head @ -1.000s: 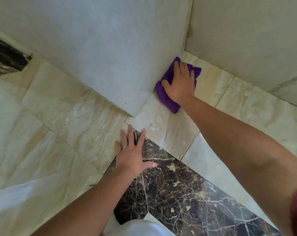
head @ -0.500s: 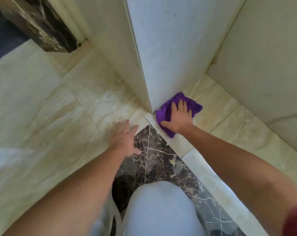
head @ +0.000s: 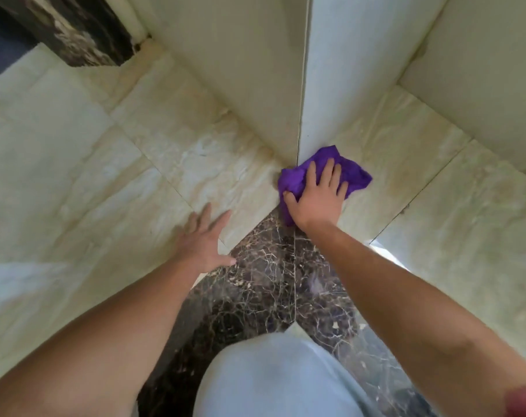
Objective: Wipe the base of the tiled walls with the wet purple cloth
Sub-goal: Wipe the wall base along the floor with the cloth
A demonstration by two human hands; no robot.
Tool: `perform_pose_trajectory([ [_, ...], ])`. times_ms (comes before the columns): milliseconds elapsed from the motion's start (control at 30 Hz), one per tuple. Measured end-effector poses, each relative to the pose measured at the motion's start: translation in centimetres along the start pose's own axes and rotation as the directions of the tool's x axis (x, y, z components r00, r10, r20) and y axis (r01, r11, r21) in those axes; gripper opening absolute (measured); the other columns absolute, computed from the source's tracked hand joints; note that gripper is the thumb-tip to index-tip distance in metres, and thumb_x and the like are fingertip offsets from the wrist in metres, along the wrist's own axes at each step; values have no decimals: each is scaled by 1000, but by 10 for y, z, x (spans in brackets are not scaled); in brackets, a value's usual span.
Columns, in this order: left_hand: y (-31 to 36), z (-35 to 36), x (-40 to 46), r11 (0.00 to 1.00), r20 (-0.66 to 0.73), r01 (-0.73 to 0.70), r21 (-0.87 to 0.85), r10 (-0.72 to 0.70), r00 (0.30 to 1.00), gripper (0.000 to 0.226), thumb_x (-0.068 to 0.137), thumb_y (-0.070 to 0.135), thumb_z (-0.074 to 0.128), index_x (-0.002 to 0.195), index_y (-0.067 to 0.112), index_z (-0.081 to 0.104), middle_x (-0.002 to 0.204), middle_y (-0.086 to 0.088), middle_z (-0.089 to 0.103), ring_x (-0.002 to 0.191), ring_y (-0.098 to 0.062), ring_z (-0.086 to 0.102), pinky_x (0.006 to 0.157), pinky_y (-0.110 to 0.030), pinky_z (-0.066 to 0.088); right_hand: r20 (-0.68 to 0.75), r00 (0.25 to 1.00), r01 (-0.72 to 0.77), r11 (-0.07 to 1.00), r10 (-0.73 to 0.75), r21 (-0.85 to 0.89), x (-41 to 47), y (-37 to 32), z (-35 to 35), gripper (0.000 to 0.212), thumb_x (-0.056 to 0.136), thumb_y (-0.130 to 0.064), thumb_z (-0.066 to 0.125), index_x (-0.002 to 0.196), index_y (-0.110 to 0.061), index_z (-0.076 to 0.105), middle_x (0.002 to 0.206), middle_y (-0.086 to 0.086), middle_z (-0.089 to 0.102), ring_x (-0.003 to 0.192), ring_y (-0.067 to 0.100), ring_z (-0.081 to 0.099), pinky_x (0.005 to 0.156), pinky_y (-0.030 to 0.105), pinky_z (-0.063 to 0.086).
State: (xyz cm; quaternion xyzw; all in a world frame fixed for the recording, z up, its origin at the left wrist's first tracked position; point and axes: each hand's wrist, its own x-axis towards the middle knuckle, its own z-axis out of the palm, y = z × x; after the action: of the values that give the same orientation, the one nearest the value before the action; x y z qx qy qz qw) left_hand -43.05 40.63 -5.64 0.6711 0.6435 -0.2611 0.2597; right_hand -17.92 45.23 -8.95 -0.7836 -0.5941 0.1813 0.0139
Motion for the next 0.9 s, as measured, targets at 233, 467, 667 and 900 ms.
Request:
perform_pose_trajectory([
  [233, -30, -13, 16, 983, -207, -125, 137, 151, 966, 92, 79, 66, 61, 153, 42, 13, 167, 0, 3, 150, -32, 16, 120, -49, 20, 170, 959, -241, 968, 227, 73, -6, -56, -28, 96, 83, -76, 34, 145, -3, 40, 149, 28, 39, 140, 45, 33, 104, 52, 40],
  [467, -84, -58, 46, 982, -210, -55, 179, 93, 973, 79, 86, 50, 62, 153, 28, 26, 166, -6, 9, 152, -31, 7, 120, -51, 18, 74, 732, 680, 720, -677, -138, -30, -2, -25, 61, 95, -62, 35, 148, -31, 42, 158, 4, 38, 148, 33, 27, 118, 50, 24],
  [667, -116, -85, 72, 970, -152, -125, 207, 158, 976, 120, 65, 74, 70, 153, 44, -6, 167, 0, -12, 153, -33, -9, 116, -65, 12, 133, 900, 433, 889, -415, -153, 1, -43, 18, 68, 99, -62, 14, 159, -29, 14, 167, 9, 8, 154, 33, 4, 124, 47, 3],
  [900, -126, -66, 87, 984, -96, -126, 128, 139, 986, 131, 59, 78, 71, 151, 44, -17, 162, 0, -29, 151, -34, -17, 112, -70, 17, 119, 948, 303, 952, -296, -50, 49, -125, 26, 67, 100, -57, 28, 159, -26, 15, 167, 14, 6, 153, 38, 4, 123, 48, 1],
])
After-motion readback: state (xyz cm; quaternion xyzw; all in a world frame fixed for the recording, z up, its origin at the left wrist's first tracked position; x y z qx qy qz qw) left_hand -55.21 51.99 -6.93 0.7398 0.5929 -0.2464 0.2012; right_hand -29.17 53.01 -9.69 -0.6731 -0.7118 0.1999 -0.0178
